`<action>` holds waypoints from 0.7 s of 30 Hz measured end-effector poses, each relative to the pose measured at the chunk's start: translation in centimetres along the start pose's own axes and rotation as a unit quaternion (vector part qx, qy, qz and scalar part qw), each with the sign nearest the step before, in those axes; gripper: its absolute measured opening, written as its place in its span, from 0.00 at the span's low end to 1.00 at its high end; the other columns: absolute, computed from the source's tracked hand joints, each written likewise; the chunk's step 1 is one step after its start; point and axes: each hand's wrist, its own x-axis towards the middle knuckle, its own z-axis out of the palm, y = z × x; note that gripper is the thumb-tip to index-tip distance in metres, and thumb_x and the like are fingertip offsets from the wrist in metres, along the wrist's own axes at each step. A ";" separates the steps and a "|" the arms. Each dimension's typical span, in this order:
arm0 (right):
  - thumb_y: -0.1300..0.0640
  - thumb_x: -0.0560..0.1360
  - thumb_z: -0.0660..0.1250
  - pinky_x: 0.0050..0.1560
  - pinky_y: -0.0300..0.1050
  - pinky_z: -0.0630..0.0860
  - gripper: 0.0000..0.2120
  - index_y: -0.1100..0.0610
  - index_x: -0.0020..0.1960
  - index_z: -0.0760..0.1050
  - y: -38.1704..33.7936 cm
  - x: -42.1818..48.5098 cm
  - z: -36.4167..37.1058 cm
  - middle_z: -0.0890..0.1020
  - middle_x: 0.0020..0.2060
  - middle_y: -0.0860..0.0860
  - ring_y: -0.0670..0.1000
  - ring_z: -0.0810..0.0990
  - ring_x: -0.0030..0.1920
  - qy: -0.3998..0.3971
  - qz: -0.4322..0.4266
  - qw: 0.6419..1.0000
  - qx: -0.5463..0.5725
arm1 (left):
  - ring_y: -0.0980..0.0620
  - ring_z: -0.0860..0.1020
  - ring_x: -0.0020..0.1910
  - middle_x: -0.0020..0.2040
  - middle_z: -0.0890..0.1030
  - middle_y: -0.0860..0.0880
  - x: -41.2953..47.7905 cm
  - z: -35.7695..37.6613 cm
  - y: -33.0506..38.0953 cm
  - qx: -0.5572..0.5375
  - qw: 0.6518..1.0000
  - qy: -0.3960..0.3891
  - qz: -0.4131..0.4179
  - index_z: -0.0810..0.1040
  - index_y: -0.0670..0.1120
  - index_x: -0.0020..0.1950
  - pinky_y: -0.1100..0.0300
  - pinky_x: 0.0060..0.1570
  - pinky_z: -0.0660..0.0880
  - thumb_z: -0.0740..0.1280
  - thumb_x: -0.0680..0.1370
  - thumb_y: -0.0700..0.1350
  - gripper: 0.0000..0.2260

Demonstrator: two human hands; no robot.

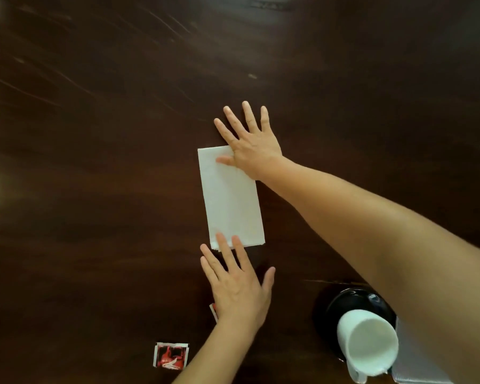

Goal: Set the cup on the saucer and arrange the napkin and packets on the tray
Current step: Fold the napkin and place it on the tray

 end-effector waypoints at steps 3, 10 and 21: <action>0.34 0.80 0.53 0.75 0.66 0.53 0.36 0.50 0.81 0.50 -0.3 -0.6 -0.6 0.50 0.81 0.56 0.66 0.48 0.79 -0.012 0.000 0.994 0.109 | 0.28 0.48 0.79 0.82 0.51 0.36 0.2 -1.8 -0.4 -0.017 1.000 -0.002 -0.003 0.53 0.44 0.82 0.35 0.75 0.46 0.48 0.78 0.68 0.39; 0.54 0.76 0.71 0.58 0.54 0.74 0.16 0.54 0.61 0.74 -1.1 -1.8 -2.7 0.68 0.69 0.56 0.60 0.67 0.64 0.010 0.014 0.976 0.216 | 0.37 0.53 0.79 0.83 0.48 0.46 4.2 -4.5 -3.5 -0.041 0.994 0.053 0.086 0.52 0.48 0.82 0.42 0.73 0.60 0.53 0.82 0.60 0.32; 0.71 0.74 0.66 0.51 0.53 0.83 0.21 0.55 0.63 0.75 -3.2 -4.5 -5.6 0.80 0.55 0.55 0.55 0.80 0.51 -0.005 0.070 0.925 0.374 | 0.35 0.53 0.79 0.83 0.44 0.49 5.0 -4.4 -4.6 -0.049 0.993 0.035 0.104 0.47 0.51 0.80 0.41 0.70 0.65 0.56 0.82 0.58 0.31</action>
